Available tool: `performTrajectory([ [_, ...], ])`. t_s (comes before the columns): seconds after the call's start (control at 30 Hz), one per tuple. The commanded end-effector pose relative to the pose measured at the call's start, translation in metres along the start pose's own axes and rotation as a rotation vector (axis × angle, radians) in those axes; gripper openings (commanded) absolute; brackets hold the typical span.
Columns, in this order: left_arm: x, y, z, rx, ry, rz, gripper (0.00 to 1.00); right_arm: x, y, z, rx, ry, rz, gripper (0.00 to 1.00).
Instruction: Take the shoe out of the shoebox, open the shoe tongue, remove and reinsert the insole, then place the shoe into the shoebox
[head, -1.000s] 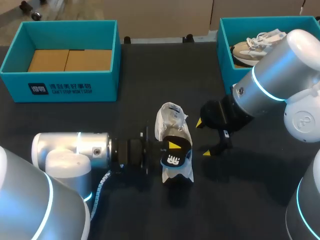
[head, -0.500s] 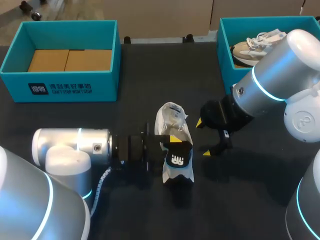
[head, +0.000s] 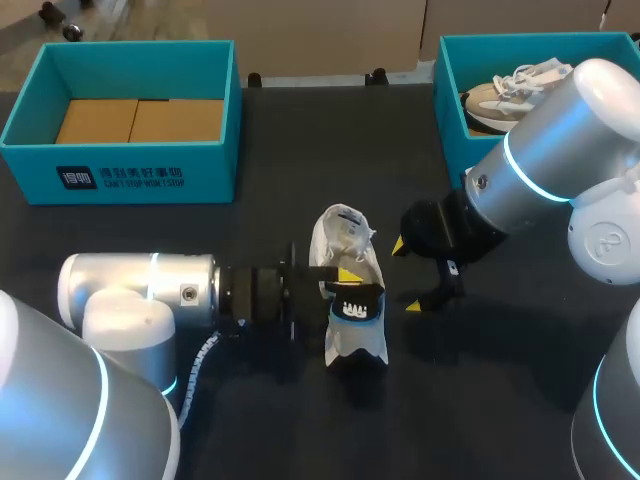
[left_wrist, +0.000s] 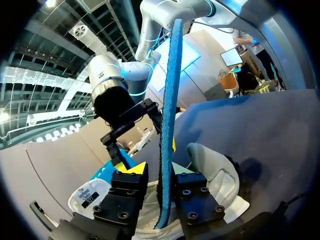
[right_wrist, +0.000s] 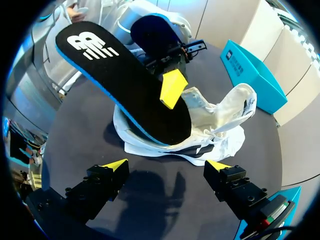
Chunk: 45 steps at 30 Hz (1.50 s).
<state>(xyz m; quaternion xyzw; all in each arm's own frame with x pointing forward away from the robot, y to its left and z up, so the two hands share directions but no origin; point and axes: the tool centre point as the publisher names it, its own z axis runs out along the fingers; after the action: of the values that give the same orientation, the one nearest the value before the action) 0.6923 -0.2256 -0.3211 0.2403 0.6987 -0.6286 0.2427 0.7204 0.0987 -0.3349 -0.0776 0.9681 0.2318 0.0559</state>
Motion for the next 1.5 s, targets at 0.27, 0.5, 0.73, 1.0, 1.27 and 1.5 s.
performTrajectory([
  [0.27, 0.006, -0.015, -0.011, -0.051, -0.013, -0.028, 0.27, 0.001, 0.001, 0.001, 0.004, -0.003, 0.0, 1.0],
  [0.5, 0.01, -0.008, -0.008, -0.072, 0.007, -0.055, 0.0, 0.001, 0.001, 0.001, 0.004, -0.003, 0.0, 1.0],
  [0.73, 0.012, -0.001, -0.006, -0.091, 0.029, -0.064, 0.0, 0.001, 0.001, 0.001, 0.004, -0.003, 0.0, 1.0],
  [1.0, 0.012, 0.018, -0.006, -0.117, 0.044, -0.047, 0.0, 0.001, 0.001, 0.001, 0.004, -0.003, 0.0, 1.0],
  [1.27, 0.002, 0.032, -0.004, -0.128, 0.046, -0.018, 0.0, 0.001, 0.001, 0.001, 0.004, -0.003, 0.0, 1.0],
  [1.5, 0.003, 0.031, -0.006, -0.137, 0.045, -0.03, 0.11, 0.001, 0.001, 0.001, 0.004, -0.003, 0.0, 1.0],
])
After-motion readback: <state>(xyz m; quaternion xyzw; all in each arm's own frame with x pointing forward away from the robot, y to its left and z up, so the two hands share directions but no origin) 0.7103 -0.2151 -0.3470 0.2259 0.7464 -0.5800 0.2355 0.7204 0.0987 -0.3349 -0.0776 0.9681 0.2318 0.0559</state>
